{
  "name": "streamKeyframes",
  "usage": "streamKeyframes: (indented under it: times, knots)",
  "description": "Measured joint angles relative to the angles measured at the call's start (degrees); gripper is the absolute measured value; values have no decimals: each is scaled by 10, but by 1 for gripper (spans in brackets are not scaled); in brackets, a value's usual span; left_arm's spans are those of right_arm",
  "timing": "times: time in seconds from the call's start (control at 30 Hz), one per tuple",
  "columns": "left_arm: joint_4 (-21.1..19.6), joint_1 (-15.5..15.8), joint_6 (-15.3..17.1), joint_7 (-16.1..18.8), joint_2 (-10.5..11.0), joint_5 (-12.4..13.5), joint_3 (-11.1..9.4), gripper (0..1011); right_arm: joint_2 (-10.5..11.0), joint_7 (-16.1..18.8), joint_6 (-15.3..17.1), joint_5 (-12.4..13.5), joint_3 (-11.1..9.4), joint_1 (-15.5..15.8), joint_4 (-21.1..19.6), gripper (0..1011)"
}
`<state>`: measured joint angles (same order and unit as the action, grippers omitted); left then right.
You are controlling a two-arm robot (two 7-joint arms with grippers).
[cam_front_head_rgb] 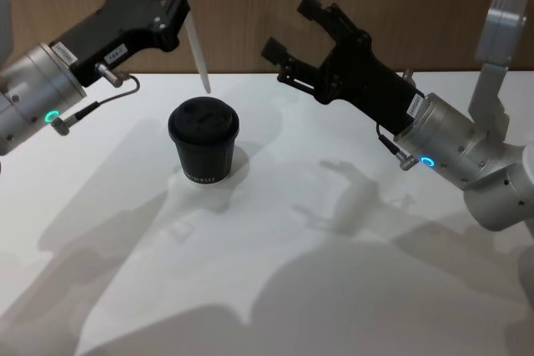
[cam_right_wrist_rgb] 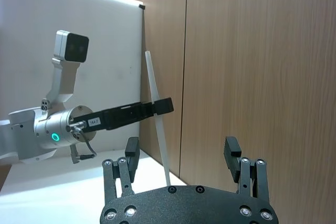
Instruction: Pick up the straw with one hand, pass it to the other hand, and insert it into the cup.
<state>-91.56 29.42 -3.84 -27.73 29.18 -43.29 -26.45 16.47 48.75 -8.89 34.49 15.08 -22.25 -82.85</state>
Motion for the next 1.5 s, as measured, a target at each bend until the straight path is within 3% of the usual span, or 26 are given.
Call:
streamKeyframes:
  times: [0.23,0.57,1.5]
  knots:
    - [-13,-6,11,37,8,39,-4,5,0,0,0,0,0,0,0,1001]
    - [-16,-11,19,63,10,70,-8,5,0,0,0,0,0,0,0,1001]
    - [16,-7,8,74,-12,108,-10,5,0,0,0,0,0,0,0,1001]
